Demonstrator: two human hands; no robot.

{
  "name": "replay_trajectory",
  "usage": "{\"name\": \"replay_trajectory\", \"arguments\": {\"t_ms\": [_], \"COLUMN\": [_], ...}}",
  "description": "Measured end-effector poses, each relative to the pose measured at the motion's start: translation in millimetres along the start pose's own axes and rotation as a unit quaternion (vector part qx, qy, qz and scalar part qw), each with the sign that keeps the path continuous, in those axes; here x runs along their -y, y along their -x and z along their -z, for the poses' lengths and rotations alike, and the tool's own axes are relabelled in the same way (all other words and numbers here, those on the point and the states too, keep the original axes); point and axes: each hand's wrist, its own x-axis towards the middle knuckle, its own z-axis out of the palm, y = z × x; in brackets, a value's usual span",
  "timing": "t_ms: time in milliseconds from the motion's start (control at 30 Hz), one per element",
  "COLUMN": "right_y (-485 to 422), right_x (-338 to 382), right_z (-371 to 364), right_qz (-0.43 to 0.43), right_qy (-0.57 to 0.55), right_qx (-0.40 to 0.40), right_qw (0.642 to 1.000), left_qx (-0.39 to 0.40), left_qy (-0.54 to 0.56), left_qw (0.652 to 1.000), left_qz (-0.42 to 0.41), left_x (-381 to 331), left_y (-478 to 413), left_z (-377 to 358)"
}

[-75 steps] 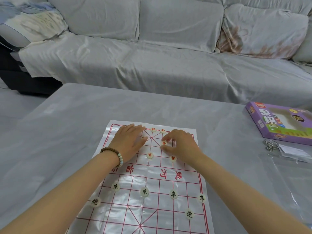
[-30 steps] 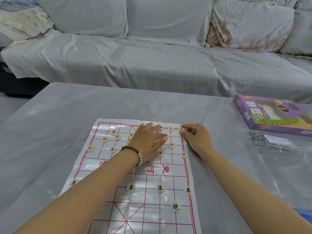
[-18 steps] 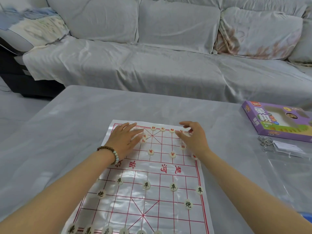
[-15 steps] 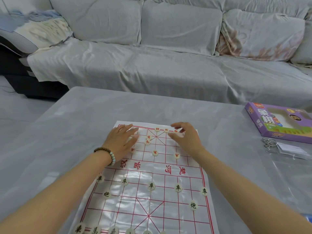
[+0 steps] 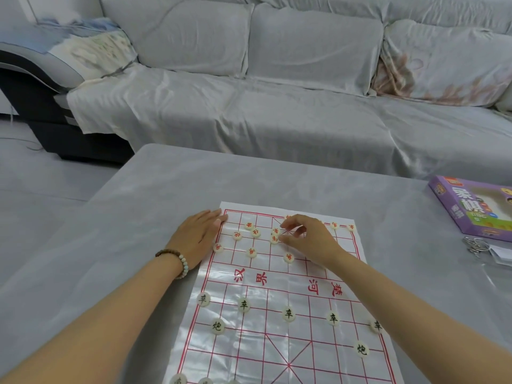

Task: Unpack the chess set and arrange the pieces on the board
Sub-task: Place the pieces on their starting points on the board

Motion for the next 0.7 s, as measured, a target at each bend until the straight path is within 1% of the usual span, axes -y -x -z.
{"name": "replay_trajectory", "arguments": {"t_ms": [200,300,400,633,700], "right_y": [0,-6,-16,-23,-25], "right_x": [9,20,31,37,35], "right_z": [-2,-7,-20,-36,-28], "right_qz": [0.005,0.027,0.032,0.057,0.052], "right_qy": [0.021,0.085,0.130,0.156,0.143], "right_qx": [-0.020,-0.006,-0.007,-0.014,-0.033], "right_qw": [1.000,0.996,0.991,0.986,0.988], "left_qx": [-0.018,-0.026,-0.037,-0.034,-0.034], "left_qy": [-0.039,-0.026,-0.029,-0.040,-0.042], "left_qw": [0.999,0.999,0.999,0.999,0.998], "left_qz": [-0.021,-0.017,-0.016,-0.012,-0.011], "left_x": [1,1,1,0,0], "left_y": [-1,-2,-2,-2,-2], "left_z": [-4,-4,-6,-5,-6]}}
